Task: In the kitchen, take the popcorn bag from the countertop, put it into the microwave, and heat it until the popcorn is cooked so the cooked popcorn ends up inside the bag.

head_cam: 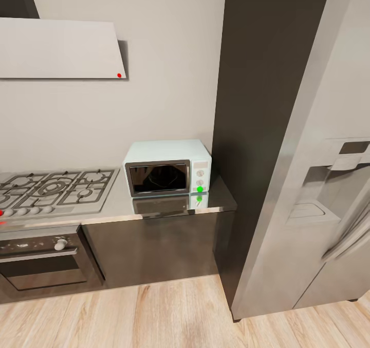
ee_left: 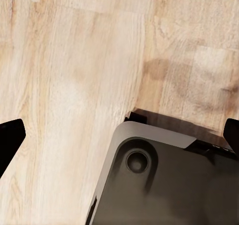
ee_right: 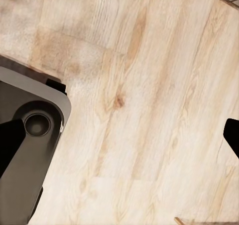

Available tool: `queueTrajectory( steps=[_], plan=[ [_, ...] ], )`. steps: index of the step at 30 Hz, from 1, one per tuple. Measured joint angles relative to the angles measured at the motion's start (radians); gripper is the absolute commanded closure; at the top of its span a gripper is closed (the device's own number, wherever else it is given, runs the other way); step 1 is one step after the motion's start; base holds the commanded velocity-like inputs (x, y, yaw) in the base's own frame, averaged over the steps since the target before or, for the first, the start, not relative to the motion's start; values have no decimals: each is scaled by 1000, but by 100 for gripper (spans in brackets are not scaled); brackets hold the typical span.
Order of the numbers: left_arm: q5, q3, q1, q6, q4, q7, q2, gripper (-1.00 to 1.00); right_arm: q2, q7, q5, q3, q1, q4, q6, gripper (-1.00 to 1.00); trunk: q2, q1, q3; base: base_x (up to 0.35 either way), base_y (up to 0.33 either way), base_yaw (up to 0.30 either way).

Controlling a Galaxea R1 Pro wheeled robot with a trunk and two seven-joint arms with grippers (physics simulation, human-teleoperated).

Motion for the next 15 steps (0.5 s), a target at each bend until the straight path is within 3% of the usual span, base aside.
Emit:
queueTrajectory(
  steps=[15],
  plan=[
    [0, 0, 0, 0, 0, 0, 0, -100, 0, 0, 0, 0, 0, 0, 0, -100, 0, 0, 0, 0, 0, 0]
  ],
)
